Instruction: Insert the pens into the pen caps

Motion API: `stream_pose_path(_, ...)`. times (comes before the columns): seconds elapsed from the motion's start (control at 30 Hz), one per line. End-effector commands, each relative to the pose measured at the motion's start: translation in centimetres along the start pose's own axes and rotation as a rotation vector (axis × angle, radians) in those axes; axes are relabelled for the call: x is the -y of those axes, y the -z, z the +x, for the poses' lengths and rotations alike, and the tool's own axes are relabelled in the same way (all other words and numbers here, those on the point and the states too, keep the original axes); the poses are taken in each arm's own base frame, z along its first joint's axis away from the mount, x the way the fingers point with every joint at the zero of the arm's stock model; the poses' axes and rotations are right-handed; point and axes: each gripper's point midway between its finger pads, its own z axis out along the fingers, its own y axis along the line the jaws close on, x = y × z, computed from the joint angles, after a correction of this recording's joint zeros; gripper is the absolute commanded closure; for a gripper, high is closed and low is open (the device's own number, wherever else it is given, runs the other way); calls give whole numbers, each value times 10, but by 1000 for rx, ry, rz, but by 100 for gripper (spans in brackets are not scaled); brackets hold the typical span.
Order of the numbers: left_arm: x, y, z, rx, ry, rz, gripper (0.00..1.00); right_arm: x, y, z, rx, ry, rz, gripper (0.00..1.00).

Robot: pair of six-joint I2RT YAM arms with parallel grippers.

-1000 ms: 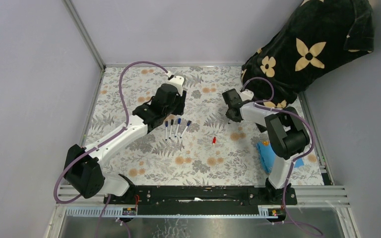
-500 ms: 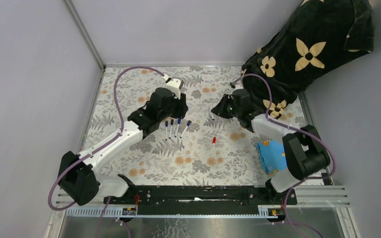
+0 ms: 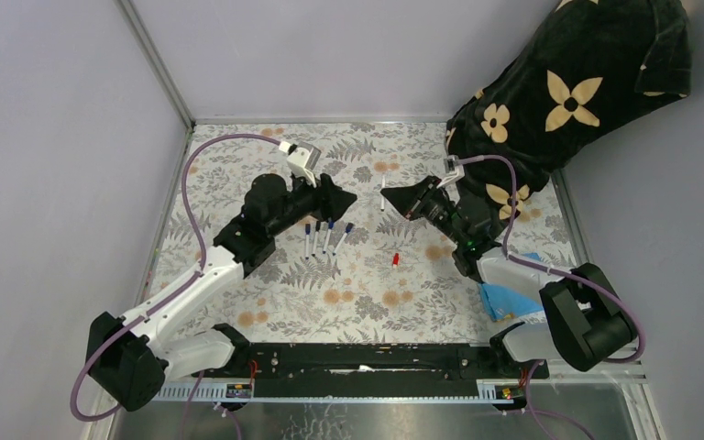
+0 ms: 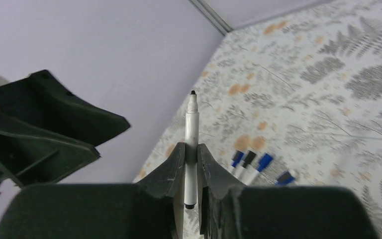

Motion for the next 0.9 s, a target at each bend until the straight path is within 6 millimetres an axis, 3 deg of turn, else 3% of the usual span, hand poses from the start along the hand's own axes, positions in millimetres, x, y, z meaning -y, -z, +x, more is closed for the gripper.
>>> stream_pose_path(0.0,35,4,-26,96,-11,197,44,-68,4,-40,201,13,-213,93)
stream_pose_path(0.27,48,3,-22,72,-14,277,40,-102,2,-47,224,15,-319,93)
stream_pose_path(0.63,46,2,-21,69,-11,269,38,-136,-7,-29,160,-6,-431,94)
stream_pose_path(0.87,42,3,-23,76,-11,252,50,-147,-8,-20,130,-11,-473,94)
